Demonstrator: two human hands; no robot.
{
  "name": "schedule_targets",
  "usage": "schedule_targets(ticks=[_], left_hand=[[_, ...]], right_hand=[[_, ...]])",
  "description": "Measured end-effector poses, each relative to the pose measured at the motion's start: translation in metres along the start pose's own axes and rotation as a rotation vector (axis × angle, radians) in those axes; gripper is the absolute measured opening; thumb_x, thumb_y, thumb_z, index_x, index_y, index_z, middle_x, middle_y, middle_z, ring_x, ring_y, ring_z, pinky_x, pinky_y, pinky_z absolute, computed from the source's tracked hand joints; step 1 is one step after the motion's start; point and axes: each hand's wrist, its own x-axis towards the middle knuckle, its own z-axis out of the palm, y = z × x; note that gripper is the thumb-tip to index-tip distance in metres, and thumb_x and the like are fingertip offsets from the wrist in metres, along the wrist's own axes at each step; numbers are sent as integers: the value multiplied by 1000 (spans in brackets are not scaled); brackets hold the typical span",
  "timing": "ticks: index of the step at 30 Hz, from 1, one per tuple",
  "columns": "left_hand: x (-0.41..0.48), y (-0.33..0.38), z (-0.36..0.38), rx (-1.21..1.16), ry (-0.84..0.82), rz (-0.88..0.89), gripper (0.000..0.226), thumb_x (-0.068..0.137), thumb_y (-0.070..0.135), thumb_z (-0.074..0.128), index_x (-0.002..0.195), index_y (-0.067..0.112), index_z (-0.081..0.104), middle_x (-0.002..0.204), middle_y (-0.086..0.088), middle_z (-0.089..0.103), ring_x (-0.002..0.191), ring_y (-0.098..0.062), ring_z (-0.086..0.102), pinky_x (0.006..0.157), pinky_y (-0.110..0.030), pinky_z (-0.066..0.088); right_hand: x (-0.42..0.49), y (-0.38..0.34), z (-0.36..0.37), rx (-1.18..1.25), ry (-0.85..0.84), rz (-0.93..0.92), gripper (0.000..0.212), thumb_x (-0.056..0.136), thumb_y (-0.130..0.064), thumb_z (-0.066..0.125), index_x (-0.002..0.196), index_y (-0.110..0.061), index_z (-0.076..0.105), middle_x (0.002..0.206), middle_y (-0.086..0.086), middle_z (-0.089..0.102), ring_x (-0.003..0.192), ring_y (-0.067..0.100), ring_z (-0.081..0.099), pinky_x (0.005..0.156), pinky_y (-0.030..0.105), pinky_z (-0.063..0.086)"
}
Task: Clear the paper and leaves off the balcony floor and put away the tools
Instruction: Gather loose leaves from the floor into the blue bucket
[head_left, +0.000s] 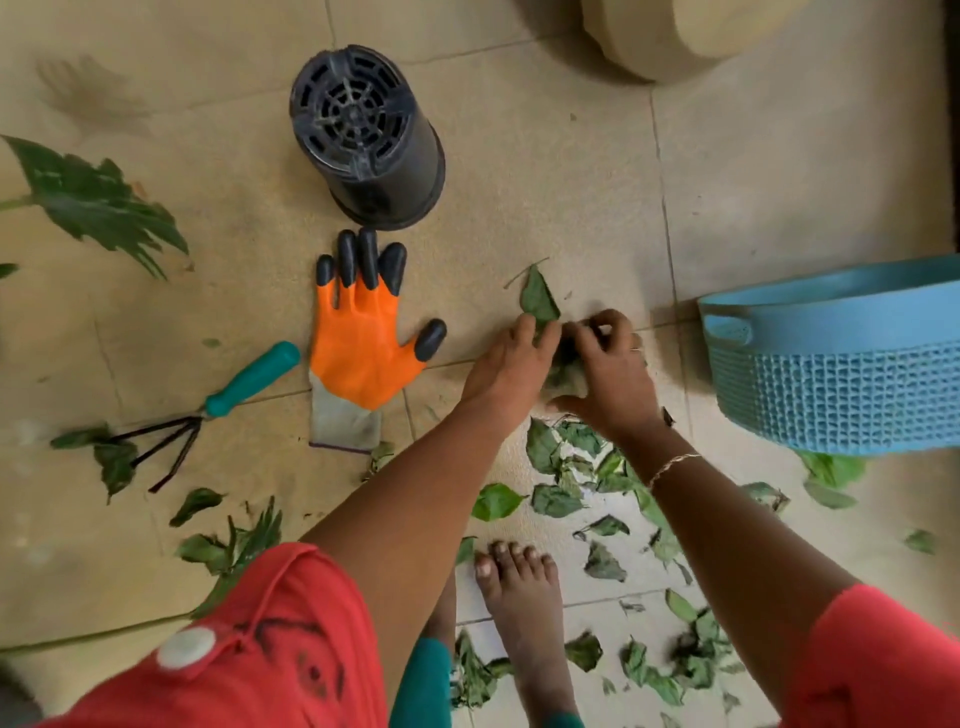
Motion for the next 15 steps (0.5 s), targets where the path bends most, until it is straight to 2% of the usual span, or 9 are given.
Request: schedule_targets(ticks=[4,7,9,11,15], left_hand=[[3,-7,-4,-31,41,-15,45,90,0,50,131,10,36,127,-15,41,107,-33,52,73,-36,41],[3,-10,-16,-47,41,-39,24,93,-2,44,116,3,49,132,-17,36,100,-34,54,68,-33,35],[4,-14,-19,-2,86,-61,23,91,-5,47,111,3,52,147,-14,22,96,-31,56,66,-31,36],[4,-16,-22,50,98,-46,25,89,-5,50,113,4,52,152,-9,14,96,-29,55,64,-31,35],[8,-22,-21,70,115,52,44,86,-11,48,126,6,40,136,-12,32,99,-30,56,66,-34,42]], right_hand=[[4,-3,16,-6,116,-49,32,83,-8,63,115,-7,57,126,18,44,97,39,53,70,43,53],[11,6,7,121,173,-38,19,83,1,58,101,-2,62,106,17,59,88,36,59,70,37,48],[6,12,-2,237,209,-6,15,81,4,57,94,-3,62,94,14,65,83,30,61,67,32,45],[-5,16,-5,304,265,39,24,78,12,52,91,-5,62,90,10,66,79,25,61,64,31,46],[-19,19,-2,409,334,271,38,79,15,43,107,-5,60,112,16,56,88,25,57,67,24,39]])
